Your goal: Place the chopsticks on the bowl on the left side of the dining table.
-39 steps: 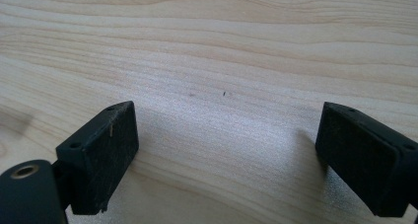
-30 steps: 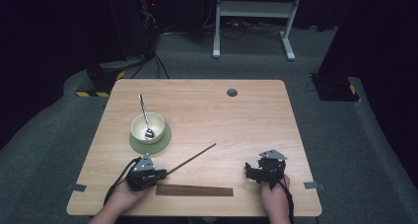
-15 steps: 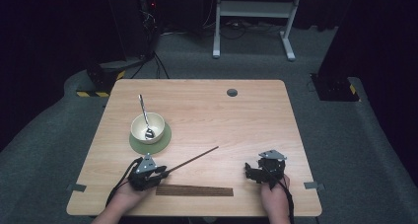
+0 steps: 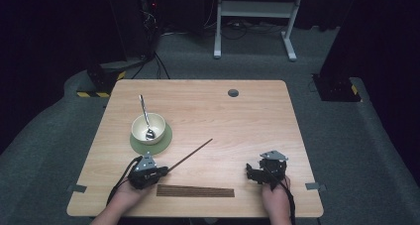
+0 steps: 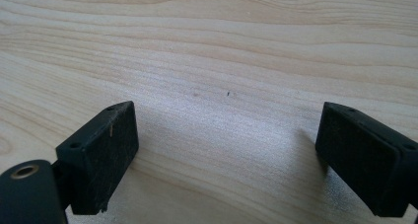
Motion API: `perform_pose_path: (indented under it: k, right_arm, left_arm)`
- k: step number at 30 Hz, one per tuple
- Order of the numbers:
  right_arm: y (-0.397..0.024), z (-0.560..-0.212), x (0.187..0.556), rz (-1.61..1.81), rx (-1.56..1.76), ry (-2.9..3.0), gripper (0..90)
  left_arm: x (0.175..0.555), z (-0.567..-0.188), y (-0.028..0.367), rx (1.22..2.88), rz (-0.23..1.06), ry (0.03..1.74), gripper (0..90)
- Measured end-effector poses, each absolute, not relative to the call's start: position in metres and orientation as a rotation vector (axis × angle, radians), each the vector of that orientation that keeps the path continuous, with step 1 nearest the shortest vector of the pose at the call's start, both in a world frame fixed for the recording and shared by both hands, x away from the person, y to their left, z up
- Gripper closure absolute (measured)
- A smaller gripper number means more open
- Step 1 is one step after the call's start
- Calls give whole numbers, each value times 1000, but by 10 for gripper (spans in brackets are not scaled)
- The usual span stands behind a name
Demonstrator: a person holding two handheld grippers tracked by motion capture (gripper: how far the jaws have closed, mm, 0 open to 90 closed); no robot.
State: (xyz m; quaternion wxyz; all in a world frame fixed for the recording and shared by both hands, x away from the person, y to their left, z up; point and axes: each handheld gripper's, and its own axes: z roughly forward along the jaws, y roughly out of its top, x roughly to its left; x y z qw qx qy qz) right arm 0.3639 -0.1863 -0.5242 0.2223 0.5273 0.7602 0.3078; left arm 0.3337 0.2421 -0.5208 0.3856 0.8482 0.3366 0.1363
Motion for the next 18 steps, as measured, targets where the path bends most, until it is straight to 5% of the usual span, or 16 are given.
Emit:
perform_pose_path:
  k: [18]
  right_arm:
    - [-186, -524, 365, 858, 1445, 2112, 88]
  left_arm:
    - [333, -489, 256, 2026, 354, 770, 845]
